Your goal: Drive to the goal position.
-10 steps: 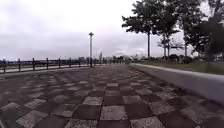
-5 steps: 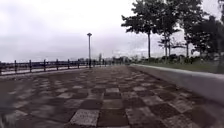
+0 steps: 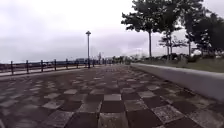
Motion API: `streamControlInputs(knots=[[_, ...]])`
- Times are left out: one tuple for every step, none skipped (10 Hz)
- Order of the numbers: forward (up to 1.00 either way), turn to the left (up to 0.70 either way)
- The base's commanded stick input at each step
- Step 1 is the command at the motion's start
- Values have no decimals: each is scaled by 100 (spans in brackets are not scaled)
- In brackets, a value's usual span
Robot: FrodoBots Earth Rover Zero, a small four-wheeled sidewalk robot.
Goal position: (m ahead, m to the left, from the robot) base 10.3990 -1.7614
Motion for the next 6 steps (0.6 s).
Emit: streamControlInputs(knots=[[100,0],[100,0],[100,0],[100,0],[100,0],[100,0]])
